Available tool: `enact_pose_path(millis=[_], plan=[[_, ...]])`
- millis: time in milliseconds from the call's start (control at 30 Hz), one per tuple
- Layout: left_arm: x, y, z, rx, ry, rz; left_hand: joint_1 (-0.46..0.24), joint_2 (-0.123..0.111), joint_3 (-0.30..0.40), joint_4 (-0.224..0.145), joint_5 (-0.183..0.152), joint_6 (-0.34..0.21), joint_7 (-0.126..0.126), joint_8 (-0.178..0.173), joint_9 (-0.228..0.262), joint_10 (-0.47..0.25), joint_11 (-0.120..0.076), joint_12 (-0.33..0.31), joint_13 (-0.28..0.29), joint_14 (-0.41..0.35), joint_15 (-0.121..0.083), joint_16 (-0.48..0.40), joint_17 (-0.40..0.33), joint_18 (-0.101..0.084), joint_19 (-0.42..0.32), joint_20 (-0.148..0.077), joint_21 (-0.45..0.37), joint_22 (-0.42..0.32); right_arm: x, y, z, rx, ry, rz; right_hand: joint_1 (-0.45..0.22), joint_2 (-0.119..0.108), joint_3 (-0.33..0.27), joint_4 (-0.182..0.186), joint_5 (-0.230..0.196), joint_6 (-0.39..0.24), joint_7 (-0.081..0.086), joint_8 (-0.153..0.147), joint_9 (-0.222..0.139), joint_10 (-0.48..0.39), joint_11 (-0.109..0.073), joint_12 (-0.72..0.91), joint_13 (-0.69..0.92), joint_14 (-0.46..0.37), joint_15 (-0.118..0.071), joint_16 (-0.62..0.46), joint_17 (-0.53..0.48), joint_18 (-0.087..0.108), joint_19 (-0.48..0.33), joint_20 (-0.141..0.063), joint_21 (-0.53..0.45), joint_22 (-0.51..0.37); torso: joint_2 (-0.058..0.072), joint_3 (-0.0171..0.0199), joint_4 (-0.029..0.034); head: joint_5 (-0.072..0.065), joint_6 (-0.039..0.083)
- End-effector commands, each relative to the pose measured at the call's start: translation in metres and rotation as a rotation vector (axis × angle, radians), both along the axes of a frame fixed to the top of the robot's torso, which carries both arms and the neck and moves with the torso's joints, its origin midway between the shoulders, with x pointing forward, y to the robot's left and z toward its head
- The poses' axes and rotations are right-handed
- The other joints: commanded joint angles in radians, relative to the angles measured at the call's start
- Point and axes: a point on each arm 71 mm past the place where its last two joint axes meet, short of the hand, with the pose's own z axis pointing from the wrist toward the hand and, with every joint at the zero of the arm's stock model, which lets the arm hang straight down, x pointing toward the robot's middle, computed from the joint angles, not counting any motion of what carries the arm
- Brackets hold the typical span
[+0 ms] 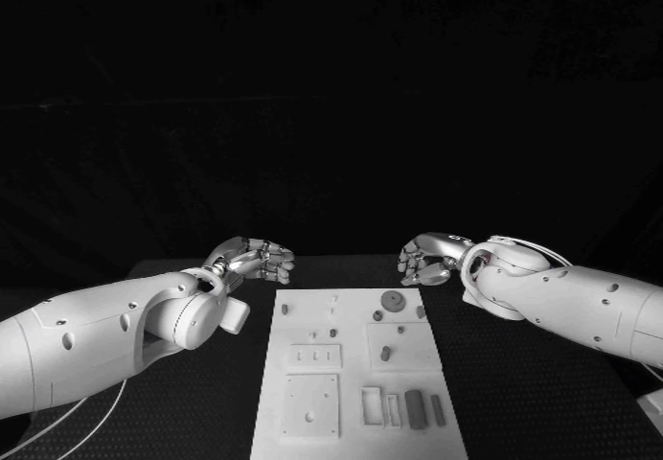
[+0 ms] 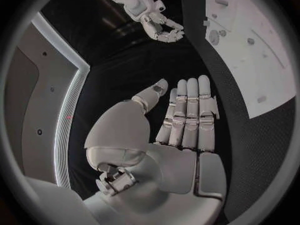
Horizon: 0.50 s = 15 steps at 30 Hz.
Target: Assemble the parts on the task board
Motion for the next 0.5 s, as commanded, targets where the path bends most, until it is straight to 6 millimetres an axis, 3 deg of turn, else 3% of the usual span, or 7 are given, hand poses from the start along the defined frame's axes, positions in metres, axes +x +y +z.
enact_pose_path(millis=[33, 267, 500], plan=[[-0.002, -0.005, 0.003, -0.013, -0.026, -0.038, 0.006, -0.005, -0.005, -0.002, 0.004, 0.001, 0.004, -0.006, -0.002, 0.000, 0.005, -0.005, 0.001, -0.002, 0.005, -0.008, 0.002, -0.012, 0.000, -0.003, -0.005, 0.001, -0.005, 0.006, -0.003, -0.192, -0.046, 0.051, -0.001, -0.014, 0.004, 0.000, 0.004, 0.005, 0.000, -0.006, -0.001, 0.009, -0.001, -0.009, -0.002, 0.012, -0.004, 0.005, 0.007, 0.021, 0.014, -0.003, 0.004, 0.001, 0.032, -0.0016, 0.0066, -0.005, -0.003], [-0.004, -0.010, 0.007, -0.027, -0.034, -0.056, 0.003, -0.005, -0.006, -0.002, 0.004, 0.000, 0.005, -0.009, -0.003, 0.000, 0.006, -0.009, 0.002, -0.002, 0.006, -0.012, 0.005, -0.014, -0.001, -0.003, -0.006, 0.001, -0.012, 0.031, -0.004, -0.246, -0.070, 0.110, -0.009, -0.029, 0.004, 0.003, 0.004, 0.011, -0.001, -0.015, -0.004, 0.021, -0.002, -0.029, -0.005, 0.024, -0.006, 0.007, 0.018, 0.021, 0.035, -0.011, 0.012, 0.009, 0.065, -0.0061, 0.0059, -0.011, 0.002], [-0.005, -0.013, 0.008, -0.034, -0.035, -0.065, 0.001, -0.005, -0.007, -0.002, 0.004, 0.000, 0.005, -0.011, -0.004, 0.000, 0.007, -0.012, 0.002, -0.003, 0.006, -0.016, 0.007, -0.015, -0.002, -0.003, -0.008, 0.001, -0.009, 0.038, -0.006, -0.264, -0.088, 0.114, -0.010, -0.030, 0.005, 0.002, 0.004, 0.013, -0.002, -0.018, -0.004, 0.026, -0.003, -0.037, -0.007, 0.030, -0.007, 0.010, 0.023, 0.021, 0.041, -0.014, 0.015, 0.013, 0.086, -0.0106, 0.0099, -0.017, 0.004]])
